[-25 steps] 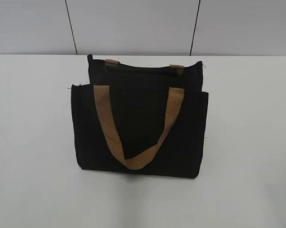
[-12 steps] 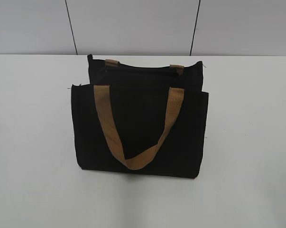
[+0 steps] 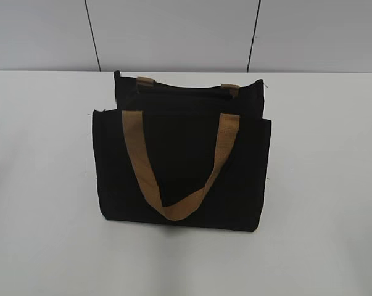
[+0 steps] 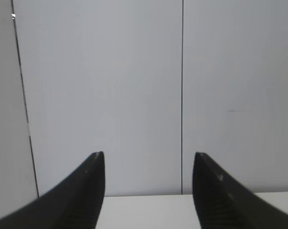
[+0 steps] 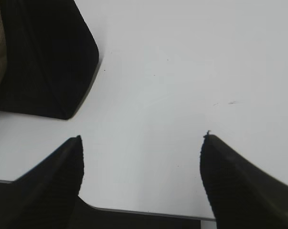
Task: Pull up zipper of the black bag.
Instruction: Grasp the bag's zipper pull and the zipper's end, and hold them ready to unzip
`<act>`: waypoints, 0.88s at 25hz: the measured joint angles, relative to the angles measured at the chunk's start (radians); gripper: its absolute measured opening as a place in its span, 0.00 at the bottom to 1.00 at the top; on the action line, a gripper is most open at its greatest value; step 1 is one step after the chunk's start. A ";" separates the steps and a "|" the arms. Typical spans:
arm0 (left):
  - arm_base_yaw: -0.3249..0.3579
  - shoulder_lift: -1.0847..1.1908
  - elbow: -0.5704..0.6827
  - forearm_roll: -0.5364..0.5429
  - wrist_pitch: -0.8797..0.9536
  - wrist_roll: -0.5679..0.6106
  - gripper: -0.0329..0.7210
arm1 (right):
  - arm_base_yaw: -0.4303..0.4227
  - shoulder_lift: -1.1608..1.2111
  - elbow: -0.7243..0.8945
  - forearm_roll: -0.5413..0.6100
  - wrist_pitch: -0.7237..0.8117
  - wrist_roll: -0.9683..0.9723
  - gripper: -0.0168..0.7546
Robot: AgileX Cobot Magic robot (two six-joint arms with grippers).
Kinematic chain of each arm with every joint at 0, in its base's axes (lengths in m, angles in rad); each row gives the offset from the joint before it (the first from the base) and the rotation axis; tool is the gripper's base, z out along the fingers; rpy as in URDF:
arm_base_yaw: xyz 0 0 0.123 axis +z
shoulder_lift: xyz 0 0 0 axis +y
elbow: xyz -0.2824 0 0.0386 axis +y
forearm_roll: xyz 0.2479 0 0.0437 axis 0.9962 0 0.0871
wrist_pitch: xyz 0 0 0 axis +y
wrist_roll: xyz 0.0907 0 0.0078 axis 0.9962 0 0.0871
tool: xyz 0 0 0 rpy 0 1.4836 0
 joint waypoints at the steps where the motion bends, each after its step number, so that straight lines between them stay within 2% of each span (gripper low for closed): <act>1: 0.000 0.055 0.014 0.006 -0.065 0.000 0.63 | 0.000 0.000 0.000 0.000 0.000 0.000 0.77; 4: -0.001 0.257 0.026 0.044 -0.221 -0.020 0.62 | 0.000 0.000 0.000 0.000 0.000 0.000 0.77; 7: -0.001 0.487 0.026 0.166 -0.349 -0.107 0.62 | 0.000 0.000 0.000 0.000 0.000 0.000 0.77; 11: -0.001 0.711 0.025 0.392 -0.496 -0.301 0.62 | 0.000 0.000 0.000 0.000 0.000 0.000 0.77; 14: -0.001 0.853 0.007 0.568 -0.533 -0.403 0.62 | 0.000 0.000 0.000 0.000 0.000 0.000 0.77; 20: 0.002 1.076 -0.098 0.979 -0.637 -0.465 0.62 | 0.000 0.000 0.000 0.000 0.000 0.000 0.77; 22: 0.002 1.140 -0.138 1.063 -0.677 -0.472 0.62 | 0.000 0.000 0.000 0.000 0.000 0.000 0.77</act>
